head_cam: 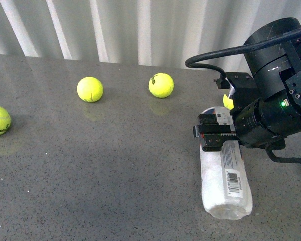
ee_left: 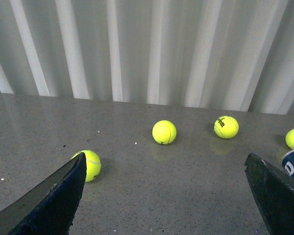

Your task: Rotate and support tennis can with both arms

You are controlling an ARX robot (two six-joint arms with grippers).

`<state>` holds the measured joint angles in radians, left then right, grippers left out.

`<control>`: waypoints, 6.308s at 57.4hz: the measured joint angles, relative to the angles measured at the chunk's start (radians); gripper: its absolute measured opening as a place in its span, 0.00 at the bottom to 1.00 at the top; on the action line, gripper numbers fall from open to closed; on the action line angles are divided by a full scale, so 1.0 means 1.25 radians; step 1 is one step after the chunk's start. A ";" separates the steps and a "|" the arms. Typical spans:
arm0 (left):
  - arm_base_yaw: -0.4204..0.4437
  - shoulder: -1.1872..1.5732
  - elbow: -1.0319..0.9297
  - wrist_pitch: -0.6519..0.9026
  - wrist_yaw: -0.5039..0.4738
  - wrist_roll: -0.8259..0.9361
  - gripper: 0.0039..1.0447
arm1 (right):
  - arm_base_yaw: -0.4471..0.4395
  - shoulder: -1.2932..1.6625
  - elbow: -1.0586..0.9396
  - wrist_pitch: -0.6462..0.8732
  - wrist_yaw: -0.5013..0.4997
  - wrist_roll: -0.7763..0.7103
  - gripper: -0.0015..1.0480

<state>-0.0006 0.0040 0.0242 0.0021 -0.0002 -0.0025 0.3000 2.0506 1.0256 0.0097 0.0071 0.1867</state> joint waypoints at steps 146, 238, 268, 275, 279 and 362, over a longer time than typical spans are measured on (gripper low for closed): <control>0.000 0.000 0.000 0.000 0.000 0.000 0.94 | 0.219 0.282 0.053 0.674 -0.001 -1.166 0.05; 0.000 0.000 0.000 0.000 0.000 0.000 0.94 | -0.291 -0.788 -0.414 0.504 0.273 -0.211 0.93; 0.000 0.000 0.000 0.000 0.001 0.000 0.94 | 0.014 -1.386 -0.473 0.053 0.251 -0.310 0.66; 0.000 -0.002 0.000 -0.001 -0.001 0.000 0.94 | -0.050 -1.435 -0.546 -0.077 0.170 -0.205 0.46; 0.000 -0.001 0.000 -0.001 -0.001 0.000 0.94 | -0.079 -1.451 -0.580 -0.073 0.147 -0.182 0.34; 0.000 -0.001 0.000 -0.001 0.000 0.000 0.94 | -0.238 -1.637 -0.816 -0.011 -0.004 -0.158 0.14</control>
<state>-0.0006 0.0032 0.0242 0.0006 -0.0006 -0.0025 0.0025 0.0044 0.0051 -0.0036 0.0017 -0.0109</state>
